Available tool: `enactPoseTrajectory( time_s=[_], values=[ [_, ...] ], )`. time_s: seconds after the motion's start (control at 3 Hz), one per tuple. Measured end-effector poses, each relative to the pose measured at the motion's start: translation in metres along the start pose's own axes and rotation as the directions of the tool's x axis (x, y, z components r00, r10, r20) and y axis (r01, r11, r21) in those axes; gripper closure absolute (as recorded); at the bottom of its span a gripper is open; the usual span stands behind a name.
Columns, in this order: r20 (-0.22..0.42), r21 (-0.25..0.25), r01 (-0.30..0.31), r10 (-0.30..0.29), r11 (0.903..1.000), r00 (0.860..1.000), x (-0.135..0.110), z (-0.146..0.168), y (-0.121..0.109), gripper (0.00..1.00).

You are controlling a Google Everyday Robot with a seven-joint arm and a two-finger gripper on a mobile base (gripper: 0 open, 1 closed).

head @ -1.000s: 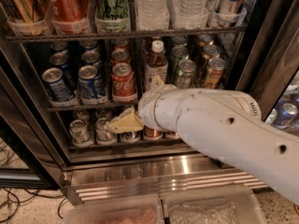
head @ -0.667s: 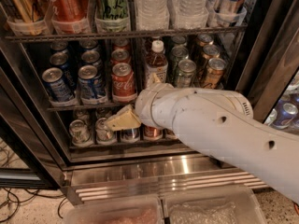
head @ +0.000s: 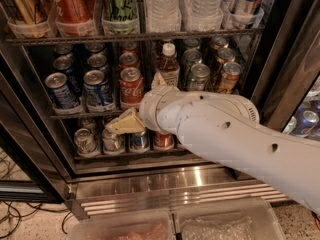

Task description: Pick coke can from middle shelf of fridge

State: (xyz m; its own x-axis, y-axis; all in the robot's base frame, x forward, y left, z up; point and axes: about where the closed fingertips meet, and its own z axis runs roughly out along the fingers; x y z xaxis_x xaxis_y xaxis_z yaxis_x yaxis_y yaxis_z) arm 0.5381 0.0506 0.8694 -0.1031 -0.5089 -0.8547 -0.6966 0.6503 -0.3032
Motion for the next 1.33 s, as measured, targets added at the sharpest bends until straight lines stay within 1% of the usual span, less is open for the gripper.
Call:
enactPoseTrajectory(
  time_s=[0.33,0.67,1.0,1.33],
  values=[
    [0.016,-0.025,-0.009,0.009,0.9996,1.000,-0.005,0.013,0.010,0.00],
    [0.009,-0.050,-0.012,0.013,0.9987,1.000,-0.003,0.020,0.020,0.00],
    [0.002,-0.057,-0.005,0.005,0.9984,1.000,0.001,0.026,0.022,0.00],
    [0.004,-0.054,0.012,-0.012,0.9985,1.000,0.004,0.033,0.016,0.00]
  ],
)
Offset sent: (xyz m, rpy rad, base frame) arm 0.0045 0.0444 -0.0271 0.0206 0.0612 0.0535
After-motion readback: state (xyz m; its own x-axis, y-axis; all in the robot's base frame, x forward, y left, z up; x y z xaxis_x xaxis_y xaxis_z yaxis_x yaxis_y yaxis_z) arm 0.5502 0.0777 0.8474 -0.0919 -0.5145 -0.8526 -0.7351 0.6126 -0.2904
